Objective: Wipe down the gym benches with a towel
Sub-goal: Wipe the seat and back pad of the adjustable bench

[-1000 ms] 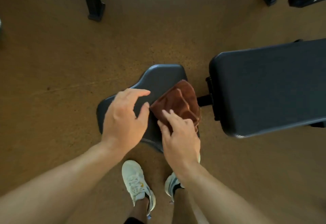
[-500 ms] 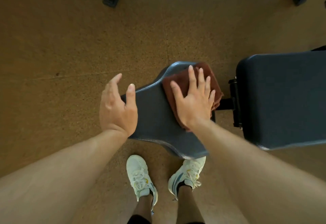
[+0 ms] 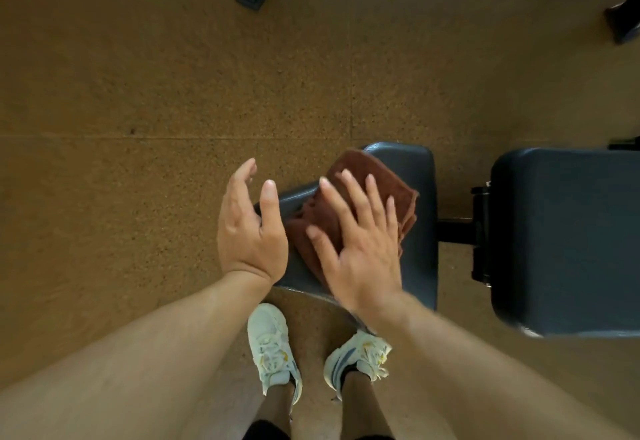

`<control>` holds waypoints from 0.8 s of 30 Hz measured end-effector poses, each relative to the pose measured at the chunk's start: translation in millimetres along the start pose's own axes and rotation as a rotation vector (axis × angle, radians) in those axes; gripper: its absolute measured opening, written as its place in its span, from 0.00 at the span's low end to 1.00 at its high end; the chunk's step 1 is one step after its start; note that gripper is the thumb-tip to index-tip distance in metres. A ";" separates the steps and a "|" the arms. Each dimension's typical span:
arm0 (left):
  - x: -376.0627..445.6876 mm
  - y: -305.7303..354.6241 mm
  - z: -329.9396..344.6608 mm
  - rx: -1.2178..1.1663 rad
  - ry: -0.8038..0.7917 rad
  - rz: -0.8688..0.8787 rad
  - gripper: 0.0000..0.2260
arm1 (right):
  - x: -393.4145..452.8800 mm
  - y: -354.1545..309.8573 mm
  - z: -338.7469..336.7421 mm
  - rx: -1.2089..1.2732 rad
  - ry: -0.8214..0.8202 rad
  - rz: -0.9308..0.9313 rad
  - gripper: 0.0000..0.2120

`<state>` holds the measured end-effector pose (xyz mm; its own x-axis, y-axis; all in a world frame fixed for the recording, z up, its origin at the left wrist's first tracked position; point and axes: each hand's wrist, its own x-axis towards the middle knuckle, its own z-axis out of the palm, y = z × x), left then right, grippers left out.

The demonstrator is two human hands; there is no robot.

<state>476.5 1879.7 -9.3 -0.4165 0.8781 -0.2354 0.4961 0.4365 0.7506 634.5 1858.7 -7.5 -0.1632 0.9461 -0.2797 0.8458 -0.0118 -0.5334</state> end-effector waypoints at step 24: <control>-11.9 1.1 -54.3 -0.108 0.032 -0.436 0.27 | -35.0 -45.5 26.5 -0.189 0.022 -0.493 0.24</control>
<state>440.7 1859.1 27.8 -0.5928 0.6098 -0.5261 0.1873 0.7397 0.6463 588.3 1817.5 5.4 -0.5558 0.8312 -0.0137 0.7485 0.4932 -0.4434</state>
